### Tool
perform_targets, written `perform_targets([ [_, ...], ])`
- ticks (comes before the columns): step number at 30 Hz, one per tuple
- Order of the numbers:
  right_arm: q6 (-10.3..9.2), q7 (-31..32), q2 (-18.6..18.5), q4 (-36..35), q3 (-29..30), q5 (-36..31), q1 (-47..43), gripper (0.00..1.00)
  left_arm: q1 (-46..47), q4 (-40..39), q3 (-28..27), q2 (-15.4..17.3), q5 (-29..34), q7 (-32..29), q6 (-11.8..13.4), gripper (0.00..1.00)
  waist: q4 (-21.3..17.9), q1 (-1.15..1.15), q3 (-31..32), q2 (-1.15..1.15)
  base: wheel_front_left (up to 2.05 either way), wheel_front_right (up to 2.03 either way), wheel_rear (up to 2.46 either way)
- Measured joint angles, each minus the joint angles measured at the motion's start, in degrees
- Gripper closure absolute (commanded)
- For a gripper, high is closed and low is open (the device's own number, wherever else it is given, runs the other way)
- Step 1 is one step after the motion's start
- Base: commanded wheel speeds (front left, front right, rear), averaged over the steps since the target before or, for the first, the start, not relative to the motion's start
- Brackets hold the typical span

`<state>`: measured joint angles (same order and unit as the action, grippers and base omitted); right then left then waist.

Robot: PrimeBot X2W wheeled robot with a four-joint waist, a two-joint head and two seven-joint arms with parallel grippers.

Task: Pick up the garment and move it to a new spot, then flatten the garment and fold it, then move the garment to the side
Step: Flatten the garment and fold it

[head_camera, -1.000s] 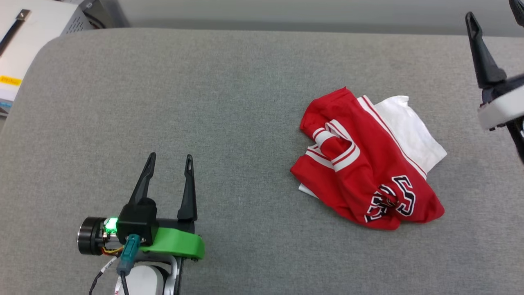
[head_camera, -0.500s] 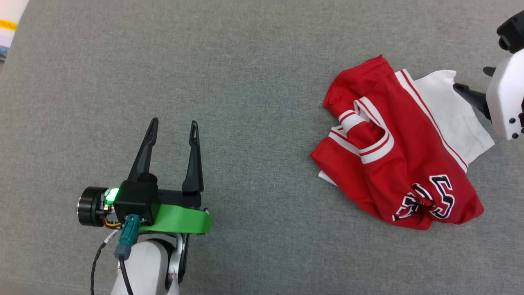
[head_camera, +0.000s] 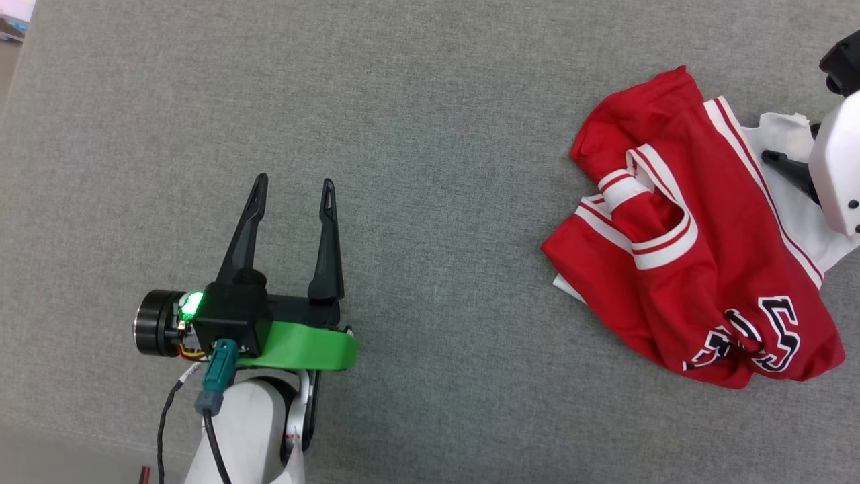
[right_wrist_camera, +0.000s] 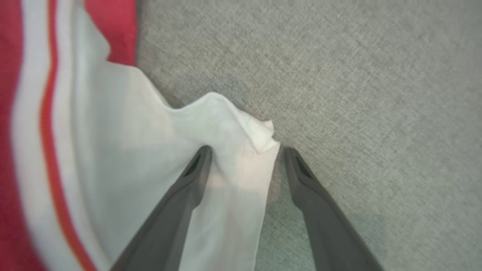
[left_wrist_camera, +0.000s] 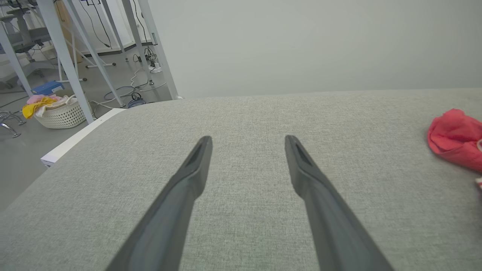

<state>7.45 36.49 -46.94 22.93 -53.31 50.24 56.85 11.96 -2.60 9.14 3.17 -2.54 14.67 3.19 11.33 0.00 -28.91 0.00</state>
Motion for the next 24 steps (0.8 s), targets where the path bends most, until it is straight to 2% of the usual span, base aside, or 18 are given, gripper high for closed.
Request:
perform_targets([
  [1,0.00,-1.3,0.0,0.4,-0.5,0.2,0.0,0.88,0.0,0.1,-0.1,0.0,0.0,0.0,0.2,0.00,0.0,0.00,0.1,0.00,0.00,0.00,0.00],
  [2,0.00,-2.8,0.0,0.7,-0.9,0.3,0.0,1.00,-0.1,0.2,-0.2,0.0,0.0,0.0,0.2,0.00,0.0,0.00,0.3,0.00,0.00,0.00,0.00],
  [6,0.00,-10.2,1.1,2.0,-1.3,0.5,-0.5,1.00,-0.2,0.7,-0.3,0.0,0.0,0.0,0.1,0.00,-0.4,0.00,1.7,0.00,0.00,0.00,0.00],
  [10,0.03,-20.6,1.9,2.6,0.9,0.8,-3.0,1.00,-1.1,0.9,-0.6,-0.1,0.0,0.0,0.1,0.00,-1.2,0.00,4.1,0.00,0.00,0.00,0.00],
  [15,0.03,-30.4,0.6,2.8,7.5,1.0,-9.1,1.00,-4.0,1.4,-1.5,-0.1,0.0,0.0,0.1,0.00,-2.4,0.01,7.6,0.00,0.00,0.00,0.00],
  [19,0.03,-35.0,-0.8,4.6,13.7,1.7,-17.6,1.00,-6.4,1.6,-2.3,-0.1,0.0,0.0,0.0,0.00,-3.6,0.00,10.4,0.00,0.00,0.00,0.00],
  [24,0.03,-38.7,-0.5,9.1,21.2,2.5,-28.7,1.00,-7.9,1.7,-2.9,-0.1,0.2,0.0,-0.4,0.00,-5.4,0.00,13.0,0.00,0.00,0.00,0.00],
])
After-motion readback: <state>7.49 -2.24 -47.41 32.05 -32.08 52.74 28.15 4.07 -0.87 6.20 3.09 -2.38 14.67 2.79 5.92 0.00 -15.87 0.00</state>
